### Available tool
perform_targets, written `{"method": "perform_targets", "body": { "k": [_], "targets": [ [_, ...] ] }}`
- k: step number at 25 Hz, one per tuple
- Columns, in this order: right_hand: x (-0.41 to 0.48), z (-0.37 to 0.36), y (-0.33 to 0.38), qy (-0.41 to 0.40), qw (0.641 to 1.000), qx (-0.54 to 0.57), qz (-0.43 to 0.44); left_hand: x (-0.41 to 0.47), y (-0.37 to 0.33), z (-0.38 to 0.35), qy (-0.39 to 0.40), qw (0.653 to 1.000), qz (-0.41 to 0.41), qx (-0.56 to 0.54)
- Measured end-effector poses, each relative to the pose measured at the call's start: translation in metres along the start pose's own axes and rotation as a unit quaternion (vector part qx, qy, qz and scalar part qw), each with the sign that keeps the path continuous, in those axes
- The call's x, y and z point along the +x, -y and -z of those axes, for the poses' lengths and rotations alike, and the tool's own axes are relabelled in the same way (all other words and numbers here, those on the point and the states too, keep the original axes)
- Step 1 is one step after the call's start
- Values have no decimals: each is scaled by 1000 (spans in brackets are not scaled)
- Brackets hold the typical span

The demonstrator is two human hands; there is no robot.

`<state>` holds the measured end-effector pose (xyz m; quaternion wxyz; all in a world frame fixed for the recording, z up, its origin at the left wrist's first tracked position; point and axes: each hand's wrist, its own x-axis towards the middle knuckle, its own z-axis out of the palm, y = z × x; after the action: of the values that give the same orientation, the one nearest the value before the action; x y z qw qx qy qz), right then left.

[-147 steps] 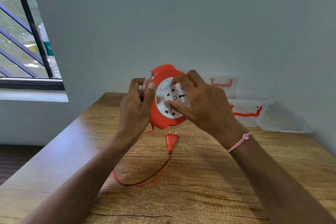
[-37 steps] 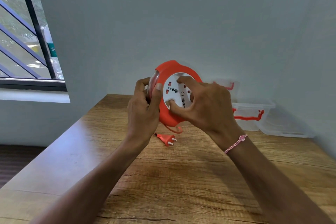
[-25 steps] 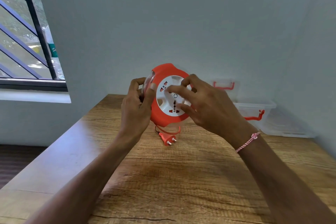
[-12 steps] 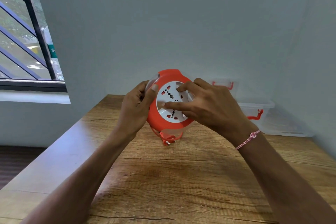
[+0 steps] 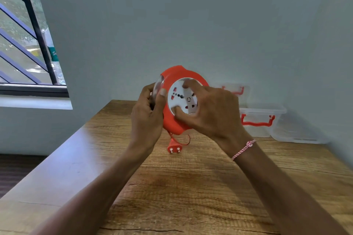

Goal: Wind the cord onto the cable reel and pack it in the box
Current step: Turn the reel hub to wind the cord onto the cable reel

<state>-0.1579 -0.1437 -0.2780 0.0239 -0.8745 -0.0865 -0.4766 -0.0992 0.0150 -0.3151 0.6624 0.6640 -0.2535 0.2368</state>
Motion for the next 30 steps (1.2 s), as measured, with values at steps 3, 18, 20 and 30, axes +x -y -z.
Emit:
{"method": "perform_targets", "body": {
  "k": [3, 18, 20, 30],
  "targets": [
    [1, -4, 10, -1, 991, 75, -111, -4, 2, -3, -2, 1000, -7, 7],
    [-2, 11, -27, 106, 974, -81, 185, 14, 17, 14, 76, 996, 37, -9],
    [-3, 13, -28, 92, 976, -73, 184, 12, 14, 12, 72, 997, 36, -17],
    [-7, -12, 5, 14, 990, 77, -119, -1, 7, 0, 24, 999, 34, 3]
  ]
}}
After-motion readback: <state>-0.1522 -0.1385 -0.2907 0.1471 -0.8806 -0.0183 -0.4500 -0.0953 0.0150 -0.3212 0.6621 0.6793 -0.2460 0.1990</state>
